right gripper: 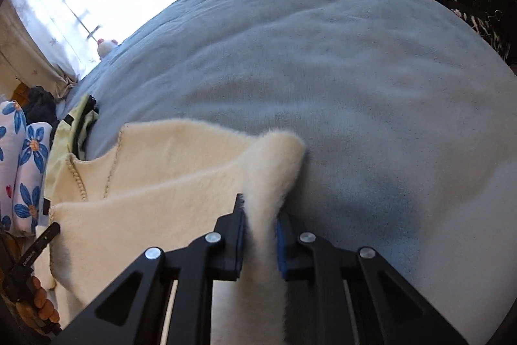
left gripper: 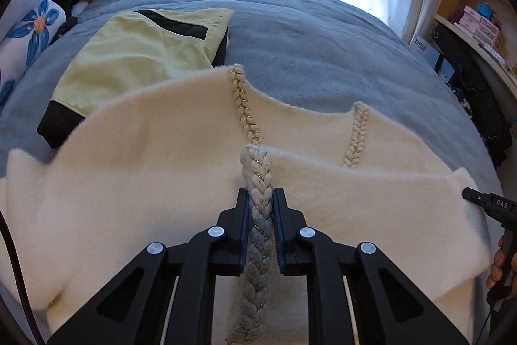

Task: Fold large clothes
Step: 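Release the sleeve and smooth it flat with the right gripper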

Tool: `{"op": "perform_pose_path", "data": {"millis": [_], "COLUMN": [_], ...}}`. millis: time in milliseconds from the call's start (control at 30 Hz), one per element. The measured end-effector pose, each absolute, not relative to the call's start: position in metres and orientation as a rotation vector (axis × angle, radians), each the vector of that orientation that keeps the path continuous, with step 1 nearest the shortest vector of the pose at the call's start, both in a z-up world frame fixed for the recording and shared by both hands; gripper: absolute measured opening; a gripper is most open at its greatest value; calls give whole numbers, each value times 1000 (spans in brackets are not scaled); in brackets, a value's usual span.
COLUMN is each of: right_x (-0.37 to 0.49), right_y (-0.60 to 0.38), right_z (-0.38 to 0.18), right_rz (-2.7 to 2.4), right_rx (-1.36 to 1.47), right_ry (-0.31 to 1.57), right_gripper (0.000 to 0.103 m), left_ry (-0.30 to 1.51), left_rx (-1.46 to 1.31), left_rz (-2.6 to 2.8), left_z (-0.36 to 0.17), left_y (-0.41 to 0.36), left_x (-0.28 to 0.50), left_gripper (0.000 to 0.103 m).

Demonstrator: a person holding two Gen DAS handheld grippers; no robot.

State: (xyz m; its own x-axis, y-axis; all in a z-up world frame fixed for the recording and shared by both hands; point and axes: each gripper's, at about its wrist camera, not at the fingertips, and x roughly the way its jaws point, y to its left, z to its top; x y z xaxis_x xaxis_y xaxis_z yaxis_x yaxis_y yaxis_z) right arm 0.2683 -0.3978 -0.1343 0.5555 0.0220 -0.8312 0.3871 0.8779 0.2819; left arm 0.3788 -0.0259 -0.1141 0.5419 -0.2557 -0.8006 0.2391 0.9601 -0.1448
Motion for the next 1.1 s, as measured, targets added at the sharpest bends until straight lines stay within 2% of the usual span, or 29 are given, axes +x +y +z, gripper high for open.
{"op": "perform_pose_path", "data": {"millis": [133,200,267,300,333,367,600,633,667,700,733,767,900,1000,1100], "right_x": [268,261,248,243,235,226,186,183,182,181,179,179,178,175,167], "right_y": [-393,-395,-395,-394,-393,-392,-377,-374,-372,-370,-367,-363,-346,-341,-331], "right_z": [-142,-134,-122,-119,-116,-114,-131,-135,-138,-139,-137,-135,-141,-127,-115], "right_rz": [-259,-243,-208,-201,-195,-183,-82,-84,-103,-116,-123,-144,-202,-258,-292], "right_rx": [395,425,434,427,420,417,473,469,455,448,440,415,290,256,213], "right_ry": [1030,1034,1028,1030,1035,1037,1096,1091,1088,1084,1070,1055,1064,1063,1045], "right_gripper": [27,29,32,40,47,47,47,47,46,33,25,25,26,32,32], "left_ry": [1056,1071,1083,1090,1092,1089,1124,1125,1112,1101,1099,1095,1069,1050,1014], "left_rx": [11,0,10,20,21,15,16,14,5,-1,-6,-6,49,103,101], "left_rz": [-250,-252,-246,-245,-247,-254,-270,-262,-263,-275,-293,-292,-261,-252,-273], "left_z": [-142,-142,-138,-134,-133,-132,-144,-148,-149,-149,-150,-149,-152,-145,-132], "left_y": [-28,-24,-22,-20,-17,-12,1,2,2,2,1,0,-5,-8,-8], "left_x": [389,386,382,378,376,373,348,345,343,340,339,337,329,321,312], "left_gripper": [16,21,43,51,63,65,64,59,47,37,22,19,19,22,22]}}
